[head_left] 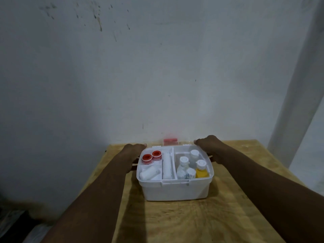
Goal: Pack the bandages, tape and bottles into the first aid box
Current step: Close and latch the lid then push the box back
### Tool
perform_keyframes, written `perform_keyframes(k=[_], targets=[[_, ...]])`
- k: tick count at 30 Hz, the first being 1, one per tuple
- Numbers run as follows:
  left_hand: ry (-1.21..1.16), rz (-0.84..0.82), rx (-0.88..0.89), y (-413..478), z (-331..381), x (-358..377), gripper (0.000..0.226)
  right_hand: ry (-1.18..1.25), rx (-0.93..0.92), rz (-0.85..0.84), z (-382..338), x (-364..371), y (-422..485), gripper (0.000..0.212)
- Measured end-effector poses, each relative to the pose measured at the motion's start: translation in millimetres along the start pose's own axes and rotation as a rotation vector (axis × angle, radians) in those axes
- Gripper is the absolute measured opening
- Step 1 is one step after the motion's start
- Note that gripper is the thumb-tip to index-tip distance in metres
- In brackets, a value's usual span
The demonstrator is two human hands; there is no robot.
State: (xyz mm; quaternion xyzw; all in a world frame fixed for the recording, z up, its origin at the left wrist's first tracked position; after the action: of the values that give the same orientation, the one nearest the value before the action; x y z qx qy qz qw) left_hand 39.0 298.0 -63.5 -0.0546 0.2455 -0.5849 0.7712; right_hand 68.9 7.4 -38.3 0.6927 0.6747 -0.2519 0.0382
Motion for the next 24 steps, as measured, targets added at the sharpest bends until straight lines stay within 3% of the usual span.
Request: perform_keyframes(k=[7, 24], targets=[[-0.079, -0.028, 0.027, 3.1, 10.4, 0.2, 0.045, 0.055, -0.068, 0.013, -8.9, -4.5, 6.1, 0.009], [-0.174, -0.014, 0.121, -12.9, 33.4, -13.9, 0.045, 0.154, -0.172, 0.027, -28.0, -32.4, -2.8, 0.016]])
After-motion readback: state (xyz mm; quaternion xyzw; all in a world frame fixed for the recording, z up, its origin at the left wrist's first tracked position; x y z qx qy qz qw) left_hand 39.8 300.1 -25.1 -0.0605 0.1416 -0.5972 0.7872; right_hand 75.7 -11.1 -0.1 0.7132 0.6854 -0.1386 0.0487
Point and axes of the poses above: each hand's wrist, its own y-axis towards the middle knuckle, its own x-axis out of the palm, z = x × y, the point moved 8 cm from there along y, towards the middle knuckle
